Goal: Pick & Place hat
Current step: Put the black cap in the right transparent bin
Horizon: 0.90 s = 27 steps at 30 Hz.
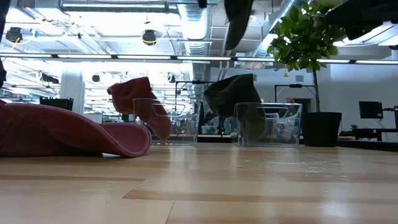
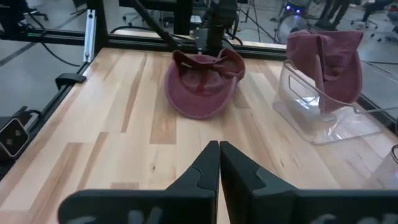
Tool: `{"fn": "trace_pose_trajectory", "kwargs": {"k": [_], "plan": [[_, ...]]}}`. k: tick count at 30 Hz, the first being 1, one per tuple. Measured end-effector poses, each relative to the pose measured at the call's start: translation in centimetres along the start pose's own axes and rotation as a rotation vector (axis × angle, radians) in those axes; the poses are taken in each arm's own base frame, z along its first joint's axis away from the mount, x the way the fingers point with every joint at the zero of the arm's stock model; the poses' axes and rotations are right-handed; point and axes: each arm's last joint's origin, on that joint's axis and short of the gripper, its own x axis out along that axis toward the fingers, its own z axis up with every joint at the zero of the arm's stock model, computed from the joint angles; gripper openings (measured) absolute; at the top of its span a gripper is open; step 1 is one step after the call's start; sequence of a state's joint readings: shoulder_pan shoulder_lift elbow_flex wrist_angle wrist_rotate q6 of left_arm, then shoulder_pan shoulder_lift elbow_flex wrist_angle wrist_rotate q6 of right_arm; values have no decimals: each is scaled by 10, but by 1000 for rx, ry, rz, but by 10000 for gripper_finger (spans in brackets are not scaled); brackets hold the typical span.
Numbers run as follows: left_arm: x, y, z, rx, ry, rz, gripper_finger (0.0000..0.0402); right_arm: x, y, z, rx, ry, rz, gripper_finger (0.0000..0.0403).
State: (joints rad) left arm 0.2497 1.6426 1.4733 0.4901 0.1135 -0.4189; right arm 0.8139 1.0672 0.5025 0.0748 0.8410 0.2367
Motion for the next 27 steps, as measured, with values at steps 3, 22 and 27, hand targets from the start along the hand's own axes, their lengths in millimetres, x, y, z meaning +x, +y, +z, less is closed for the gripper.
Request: {"fn": "trace_pose_trajectory", "kwargs": {"k": [3, 22, 27], "plan": [[9, 16, -5, -43, 8, 34, 10, -1, 1, -1, -7, 2, 7, 1], [33, 75, -28, -177, 27, 133, 10, -2, 0, -6, -59, 46, 2, 0], [37, 81, -39, -199, 26, 149, 10, -2, 0, -6, -66, 46, 2, 0]]}}
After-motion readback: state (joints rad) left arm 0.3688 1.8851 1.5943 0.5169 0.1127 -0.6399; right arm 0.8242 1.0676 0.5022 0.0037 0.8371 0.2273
